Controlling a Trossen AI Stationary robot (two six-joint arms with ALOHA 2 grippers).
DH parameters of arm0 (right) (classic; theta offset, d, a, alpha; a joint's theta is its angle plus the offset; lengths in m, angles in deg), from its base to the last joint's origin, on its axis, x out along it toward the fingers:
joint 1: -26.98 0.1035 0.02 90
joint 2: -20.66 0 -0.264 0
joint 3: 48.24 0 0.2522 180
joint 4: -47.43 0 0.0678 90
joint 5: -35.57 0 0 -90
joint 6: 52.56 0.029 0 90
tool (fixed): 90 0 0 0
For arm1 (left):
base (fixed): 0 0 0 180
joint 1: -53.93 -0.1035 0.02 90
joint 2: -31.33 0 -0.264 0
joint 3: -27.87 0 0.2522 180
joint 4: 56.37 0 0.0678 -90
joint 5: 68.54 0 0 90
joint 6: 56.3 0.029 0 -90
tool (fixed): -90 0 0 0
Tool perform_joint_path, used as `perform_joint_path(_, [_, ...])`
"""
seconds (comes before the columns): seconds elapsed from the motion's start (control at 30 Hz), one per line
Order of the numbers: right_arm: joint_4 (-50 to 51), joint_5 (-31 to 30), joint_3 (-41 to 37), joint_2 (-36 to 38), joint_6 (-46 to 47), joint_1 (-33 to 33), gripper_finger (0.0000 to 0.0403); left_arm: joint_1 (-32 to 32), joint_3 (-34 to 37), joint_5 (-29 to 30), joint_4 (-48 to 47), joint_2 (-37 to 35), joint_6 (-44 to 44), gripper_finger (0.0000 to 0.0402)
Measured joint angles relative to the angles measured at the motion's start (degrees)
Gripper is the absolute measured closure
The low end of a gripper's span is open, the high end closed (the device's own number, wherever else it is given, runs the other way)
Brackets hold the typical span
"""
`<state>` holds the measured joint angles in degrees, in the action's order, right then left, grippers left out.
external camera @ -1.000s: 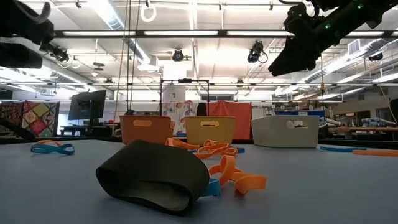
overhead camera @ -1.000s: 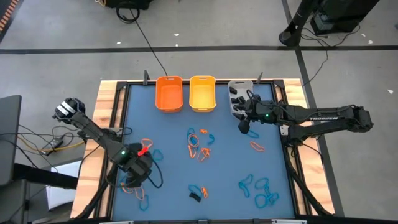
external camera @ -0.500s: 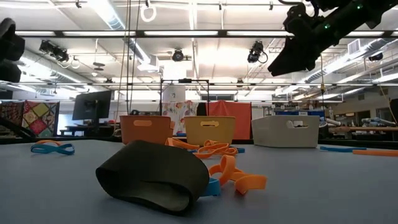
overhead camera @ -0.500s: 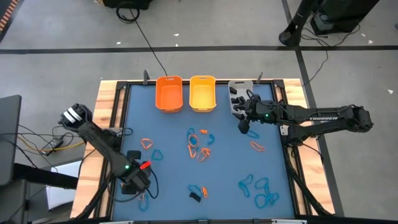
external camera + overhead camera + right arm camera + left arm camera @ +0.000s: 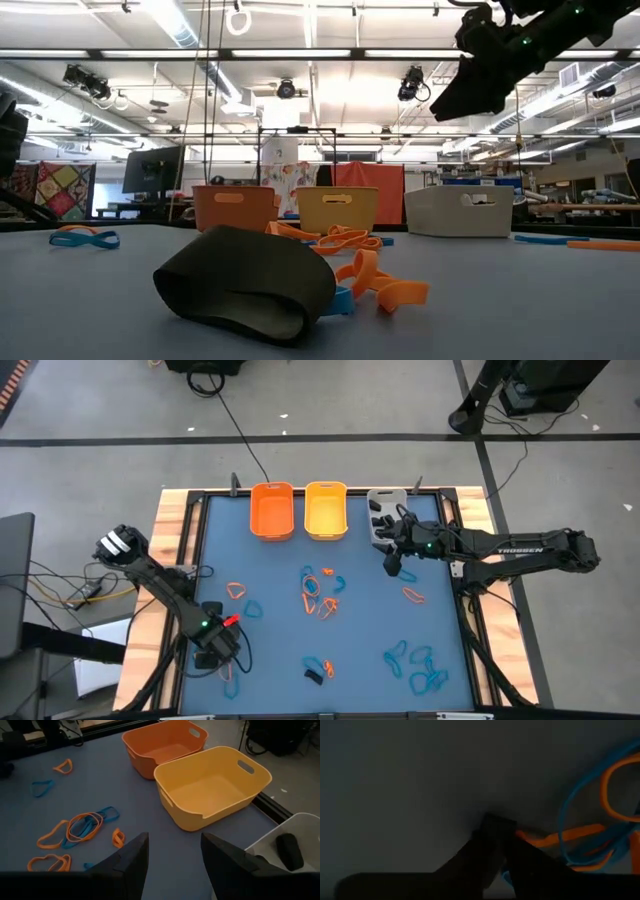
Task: Sort rubber bands into baskets
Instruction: Put the black rubber band into the gray bin
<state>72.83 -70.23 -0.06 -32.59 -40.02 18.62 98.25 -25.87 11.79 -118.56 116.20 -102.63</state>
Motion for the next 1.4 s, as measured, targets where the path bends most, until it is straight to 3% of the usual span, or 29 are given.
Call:
perform_joint_path(0.13, [-0.59, 0.89, 0.00, 0.00, 0.00, 0.00, 0.0212, 0.00, -0.69, 2.99, -0.48, -1.33, 0.22, 0.0391])
perform_joint_path(0.4, [-0.83, 2.68, 0.00, -1.59, 0.00, 0.04, 0.0211, -2.26, -0.84, 14.08, -0.02, -3.23, -0.18, 0.0385])
perform_joint_path(0.83, [-10.14, 13.18, 0.00, -14.66, -2.53, 0.36, 0.0211, -12.20, -0.90, 19.08, 11.02, -3.55, 11.62, 0.0391])
perform_joint_path(1.1, [-17.27, 15.06, 0.00, -21.17, -7.77, 2.57, 0.0211, -14.83, -0.93, 19.53, 18.84, -3.57, 15.21, 0.0391])
perform_joint_path(1.4, [-26.22, 27.04, 0.00, -26.48, -12.93, 6.26, 0.0210, -18.41, -0.93, 21.07, 32.78, -3.57, 23.26, 0.0391])
